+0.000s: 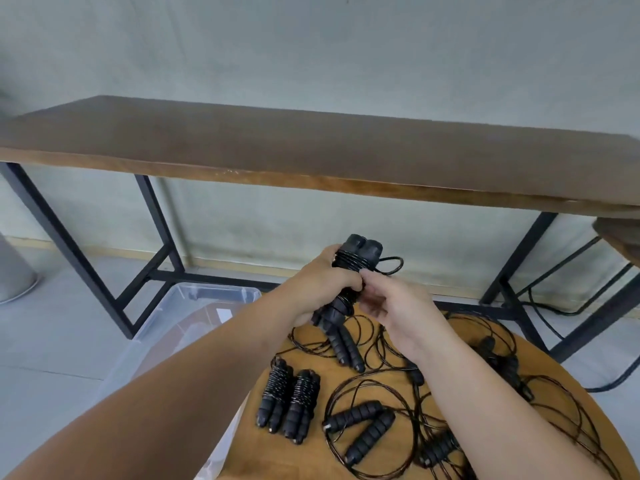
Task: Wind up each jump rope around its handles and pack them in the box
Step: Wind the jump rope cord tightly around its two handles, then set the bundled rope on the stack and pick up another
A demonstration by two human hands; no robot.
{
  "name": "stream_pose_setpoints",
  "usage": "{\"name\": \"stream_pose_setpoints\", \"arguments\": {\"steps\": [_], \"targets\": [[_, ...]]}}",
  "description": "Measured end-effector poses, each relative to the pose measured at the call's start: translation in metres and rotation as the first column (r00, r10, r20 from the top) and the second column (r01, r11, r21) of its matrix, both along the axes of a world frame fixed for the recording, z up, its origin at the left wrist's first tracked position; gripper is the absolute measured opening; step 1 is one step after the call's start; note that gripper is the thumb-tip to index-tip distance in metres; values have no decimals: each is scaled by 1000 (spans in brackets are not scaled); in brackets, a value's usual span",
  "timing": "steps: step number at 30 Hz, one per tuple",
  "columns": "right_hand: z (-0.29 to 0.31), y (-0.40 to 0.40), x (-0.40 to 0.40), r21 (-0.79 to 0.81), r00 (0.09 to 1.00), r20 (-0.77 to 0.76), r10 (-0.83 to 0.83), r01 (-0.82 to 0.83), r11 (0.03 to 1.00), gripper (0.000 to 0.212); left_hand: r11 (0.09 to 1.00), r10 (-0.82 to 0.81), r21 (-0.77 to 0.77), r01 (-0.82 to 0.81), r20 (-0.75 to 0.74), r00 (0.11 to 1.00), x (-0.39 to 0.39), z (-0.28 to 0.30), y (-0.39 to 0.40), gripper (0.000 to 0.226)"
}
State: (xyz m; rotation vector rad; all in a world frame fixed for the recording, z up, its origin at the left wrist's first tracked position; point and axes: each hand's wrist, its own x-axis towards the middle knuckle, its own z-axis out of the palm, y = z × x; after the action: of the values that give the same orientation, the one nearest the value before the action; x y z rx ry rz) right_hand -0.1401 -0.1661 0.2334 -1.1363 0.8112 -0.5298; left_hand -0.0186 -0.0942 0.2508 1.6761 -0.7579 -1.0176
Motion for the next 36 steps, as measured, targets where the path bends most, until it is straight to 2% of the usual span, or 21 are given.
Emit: {"name": "stream_pose_setpoints", "arguments": {"steps": [4, 9, 12, 18, 21, 23, 25, 27, 32, 36], "targets": [[-21, -1, 4, 33, 1000, -12, -12, 12, 999, 14, 997, 73, 12, -72, -147, 986, 8, -19, 9, 71], [-49, 3, 11, 90, 998, -64, 17, -11, 996, 13, 986, 146, 95, -136, -106, 984, 10, -45, 24, 62], [-67, 8, 13, 119, 993, -80, 88, -78, 990, 10, 979, 185, 110, -173, -113, 976, 7, -58, 34, 50], [-115, 18, 17, 168, 970, -149, 192, -167, 972, 16, 939, 307, 198, -281, -114, 945, -3, -101, 55, 56], [-146, 31, 21, 212, 943, -229, 242, -194, 958, 16, 899, 380, 270, -345, -89, 920, -7, -128, 67, 74], [-170, 39, 26, 240, 922, -289, 258, -191, 952, 17, 871, 419, 323, -369, -100, 902, -4, -151, 70, 66], [-193, 44, 34, 254, 899, -341, 276, -195, 947, 18, 853, 413, 392, -346, -99, 906, 1, -173, 73, 53], [-212, 48, 43, 264, 879, -371, 298, -208, 942, 20, 839, 405, 427, -337, -76, 911, 7, -195, 75, 51], [-245, 52, 62, 238, 827, -447, 342, -259, 936, 21, 796, 442, 481, -368, -46, 896, 24, -241, 73, 56], [-263, 51, 78, 238, 797, -491, 352, -266, 934, 20, 780, 372, 522, -344, 54, 927, 33, -261, 70, 60]]}}
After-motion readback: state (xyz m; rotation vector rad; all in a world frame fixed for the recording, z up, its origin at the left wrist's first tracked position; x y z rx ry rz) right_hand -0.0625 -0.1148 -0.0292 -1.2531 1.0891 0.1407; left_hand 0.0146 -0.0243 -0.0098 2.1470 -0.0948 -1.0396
